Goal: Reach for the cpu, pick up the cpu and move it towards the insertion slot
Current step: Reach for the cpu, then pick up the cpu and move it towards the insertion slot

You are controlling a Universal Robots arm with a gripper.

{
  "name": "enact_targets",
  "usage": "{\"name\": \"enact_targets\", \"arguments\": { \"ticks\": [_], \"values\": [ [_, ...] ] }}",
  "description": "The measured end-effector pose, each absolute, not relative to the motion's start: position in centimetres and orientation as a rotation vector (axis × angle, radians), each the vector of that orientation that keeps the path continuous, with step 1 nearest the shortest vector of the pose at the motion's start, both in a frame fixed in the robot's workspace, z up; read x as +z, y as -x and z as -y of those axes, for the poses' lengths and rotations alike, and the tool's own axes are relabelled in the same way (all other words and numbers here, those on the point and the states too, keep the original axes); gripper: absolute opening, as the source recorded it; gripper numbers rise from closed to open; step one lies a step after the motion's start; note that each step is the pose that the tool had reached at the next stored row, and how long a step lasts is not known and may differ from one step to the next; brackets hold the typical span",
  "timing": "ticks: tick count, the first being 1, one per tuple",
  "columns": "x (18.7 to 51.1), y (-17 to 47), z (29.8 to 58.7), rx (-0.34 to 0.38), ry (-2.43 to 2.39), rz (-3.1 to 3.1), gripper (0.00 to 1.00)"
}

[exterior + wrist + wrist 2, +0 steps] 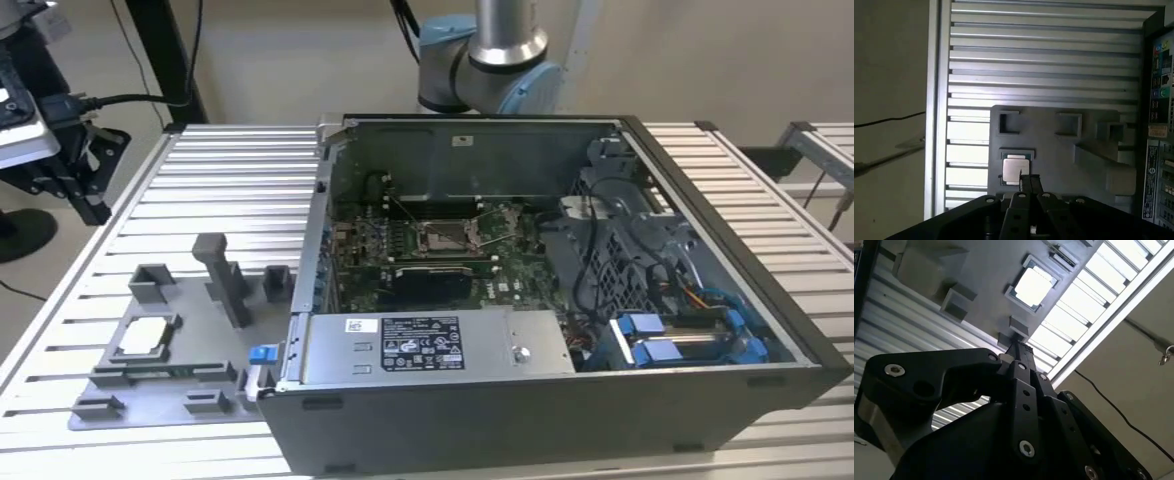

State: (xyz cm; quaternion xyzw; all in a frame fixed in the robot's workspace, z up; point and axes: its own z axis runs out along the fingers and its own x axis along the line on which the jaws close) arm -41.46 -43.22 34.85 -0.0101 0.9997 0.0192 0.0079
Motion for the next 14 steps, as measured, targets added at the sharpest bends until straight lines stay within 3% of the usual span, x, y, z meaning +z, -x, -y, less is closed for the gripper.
{"name": "enact_targets", "arguments": {
  "ticks": [8, 9, 14],
  "values": [
    [34.84, 41.64, 43.22, 0.060, 0.032, -3.125, 0.00],
    [34.84, 41.64, 43.22, 0.060, 0.032, -3.125, 1.00],
    [34.84, 41.66, 43.22, 0.060, 0.032, -3.125, 1.00]
  ]
}}
